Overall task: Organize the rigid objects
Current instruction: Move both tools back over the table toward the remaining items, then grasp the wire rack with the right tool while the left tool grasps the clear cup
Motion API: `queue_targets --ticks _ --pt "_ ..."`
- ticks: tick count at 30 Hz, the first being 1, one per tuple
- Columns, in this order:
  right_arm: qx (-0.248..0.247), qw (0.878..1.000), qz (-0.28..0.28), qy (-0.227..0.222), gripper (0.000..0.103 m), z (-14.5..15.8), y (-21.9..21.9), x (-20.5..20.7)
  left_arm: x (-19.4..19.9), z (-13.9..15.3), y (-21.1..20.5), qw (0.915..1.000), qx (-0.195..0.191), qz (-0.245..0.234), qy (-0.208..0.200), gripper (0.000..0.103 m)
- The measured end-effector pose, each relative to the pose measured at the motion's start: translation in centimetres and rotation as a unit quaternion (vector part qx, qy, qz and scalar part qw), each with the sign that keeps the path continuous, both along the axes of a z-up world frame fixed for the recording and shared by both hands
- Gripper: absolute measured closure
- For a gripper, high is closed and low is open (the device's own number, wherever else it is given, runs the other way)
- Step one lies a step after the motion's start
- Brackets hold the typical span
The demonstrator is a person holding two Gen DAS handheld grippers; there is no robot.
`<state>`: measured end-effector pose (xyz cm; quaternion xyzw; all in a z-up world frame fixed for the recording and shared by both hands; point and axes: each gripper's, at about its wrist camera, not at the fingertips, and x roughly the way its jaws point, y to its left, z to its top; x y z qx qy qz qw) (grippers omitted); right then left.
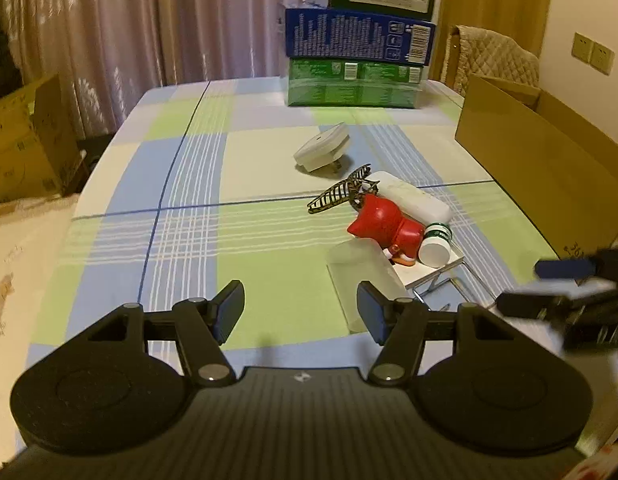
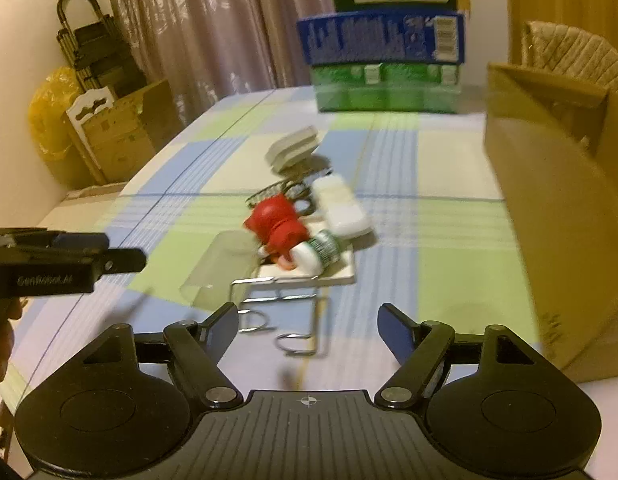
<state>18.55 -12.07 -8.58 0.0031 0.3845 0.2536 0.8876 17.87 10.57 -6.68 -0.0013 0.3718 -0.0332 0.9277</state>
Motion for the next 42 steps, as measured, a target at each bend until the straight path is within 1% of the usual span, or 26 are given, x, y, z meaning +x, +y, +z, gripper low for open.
queue_targets --ticks 3,8,12,17,20,21,22,26,30,32,35,38,42 --pt "-0.002 1.000 0.011 0.002 0.029 -0.8 1.2 0.2 0.6 -0.3 0.1 1.0000 -0.007 0.002 0.004 0.045" --pt "0.001 1.000 0.008 0.011 0.029 -1.7 2.3 1.2 1.4 -0.8 0.1 0.9998 -0.017 0.005 0.011 0.045" --pt "-0.009 1.000 0.017 0.010 0.029 -2.2 3.2 1.7 1.5 -1.0 0.3 0.9996 -0.025 0.006 0.014 0.045" --pt "-0.012 1.000 0.012 0.024 0.029 -3.1 3.8 2.6 1.4 -1.1 0.5 0.9994 -0.029 0.009 0.015 0.044" --pt "-0.027 0.999 0.013 0.015 0.029 -3.4 4.1 2.9 1.5 -1.2 0.6 0.9993 -0.031 0.012 0.018 0.044" --pt "-0.033 0.999 0.015 0.012 0.032 -3.5 4.2 2.9 1.6 -1.2 0.6 0.9993 -0.031 0.012 0.019 0.044" --pt "-0.037 0.999 0.017 0.010 0.040 -3.6 4.2 2.9 1.6 -1.3 0.5 0.9992 -0.031 0.012 0.020 0.044" --pt "-0.051 0.999 0.016 0.002 0.040 -3.6 3.9 2.7 1.7 -1.4 0.2 0.9992 -0.032 0.006 0.021 0.044" --pt "-0.065 0.998 -0.001 -0.009 0.040 -3.2 3.2 2.4 1.7 -1.4 -0.1 0.9993 -0.032 0.001 0.021 0.044" --pt "-0.075 0.997 -0.007 -0.009 0.040 -3.3 2.9 2.2 1.7 -1.5 -0.2 0.9992 -0.032 0.000 0.023 0.044" --pt "-0.073 0.997 -0.016 -0.003 0.040 -3.8 2.3 2.2 1.8 -1.5 -0.3 0.9992 -0.033 0.000 0.024 0.044" --pt "-0.085 0.996 -0.017 -0.011 0.038 -3.9 2.4 2.2 1.8 -1.6 -0.3 0.9992 -0.033 -0.001 0.023 0.044" --pt "-0.071 0.997 -0.021 -0.015 0.036 -3.9 2.3 2.6 1.9 -1.7 -0.6 0.9991 -0.033 -0.003 0.026 0.043"
